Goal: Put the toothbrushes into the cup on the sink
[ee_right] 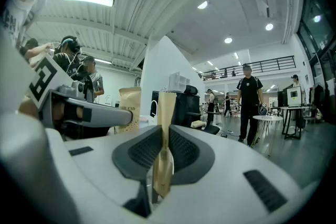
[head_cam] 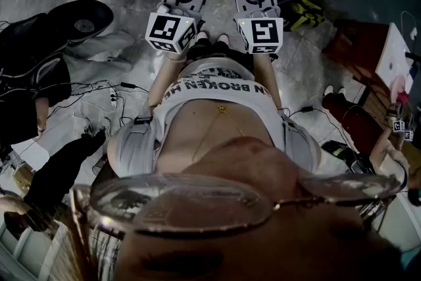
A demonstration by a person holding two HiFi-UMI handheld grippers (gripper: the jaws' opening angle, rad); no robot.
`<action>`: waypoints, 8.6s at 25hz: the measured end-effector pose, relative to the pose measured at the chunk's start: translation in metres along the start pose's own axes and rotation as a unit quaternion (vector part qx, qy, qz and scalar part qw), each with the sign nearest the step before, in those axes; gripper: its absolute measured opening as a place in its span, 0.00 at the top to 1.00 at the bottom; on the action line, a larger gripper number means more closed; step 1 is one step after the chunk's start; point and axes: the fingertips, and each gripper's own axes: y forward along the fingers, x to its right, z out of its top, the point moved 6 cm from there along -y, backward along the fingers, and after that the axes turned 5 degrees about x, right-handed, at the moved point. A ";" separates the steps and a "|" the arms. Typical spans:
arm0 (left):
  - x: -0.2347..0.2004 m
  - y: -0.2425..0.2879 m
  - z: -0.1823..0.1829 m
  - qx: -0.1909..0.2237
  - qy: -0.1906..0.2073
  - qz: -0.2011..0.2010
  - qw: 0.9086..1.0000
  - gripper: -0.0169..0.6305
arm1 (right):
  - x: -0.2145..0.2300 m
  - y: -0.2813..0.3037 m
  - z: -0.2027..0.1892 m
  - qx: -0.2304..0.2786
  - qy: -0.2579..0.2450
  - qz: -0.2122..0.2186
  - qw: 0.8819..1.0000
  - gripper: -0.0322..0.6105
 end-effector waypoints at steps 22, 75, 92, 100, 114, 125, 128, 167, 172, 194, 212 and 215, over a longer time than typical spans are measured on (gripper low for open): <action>-0.042 0.071 -0.016 0.000 -0.012 0.005 1.000 0.86 | 0.048 0.065 -0.023 0.003 0.027 0.022 0.999 0.87; -0.257 0.333 -0.018 -0.028 -0.006 -0.028 0.999 0.86 | 0.200 0.345 -0.062 -0.002 0.030 -0.005 1.000 0.87; -0.312 0.412 -0.013 -0.053 -0.017 -0.142 0.988 0.86 | 0.224 0.396 -0.068 -0.027 0.041 -0.122 0.991 0.87; -0.371 0.429 -0.006 -0.049 -0.015 -0.154 0.987 0.86 | 0.213 0.438 -0.067 -0.032 0.033 -0.148 0.988 0.87; -0.461 0.476 -0.014 -0.062 0.008 -0.157 0.986 0.86 | 0.212 0.470 -0.076 -0.050 0.030 -0.222 0.973 0.87; -0.489 0.553 -0.059 -0.064 0.033 -0.178 0.981 0.86 | 0.229 0.471 -0.092 -0.089 0.037 -0.268 0.958 0.87; -0.493 0.569 -0.083 -0.067 0.022 -0.182 0.981 0.86 | 0.234 0.473 -0.096 -0.095 0.040 -0.274 0.956 0.87; -0.526 0.544 -0.136 -0.116 0.005 -0.143 0.983 0.74 | 0.261 0.480 -0.102 -0.080 0.039 -0.275 0.957 0.87; -0.526 0.524 -0.133 -0.115 -0.007 -0.142 0.983 0.94 | 0.269 0.504 -0.101 -0.069 0.024 -0.247 0.966 0.87; -0.552 0.455 -0.125 -0.118 -0.050 -0.090 0.988 0.95 | 0.255 0.647 -0.139 -0.018 0.033 -0.096 0.995 0.87; -0.560 0.434 -0.126 -0.125 -0.072 -0.059 0.988 0.95 | 0.260 0.678 -0.238 -0.112 0.098 -0.116 0.982 0.86; -0.558 0.435 -0.123 -0.122 -0.070 -0.063 0.988 0.95 | 0.264 0.675 -0.238 -0.117 0.090 -0.125 0.981 0.78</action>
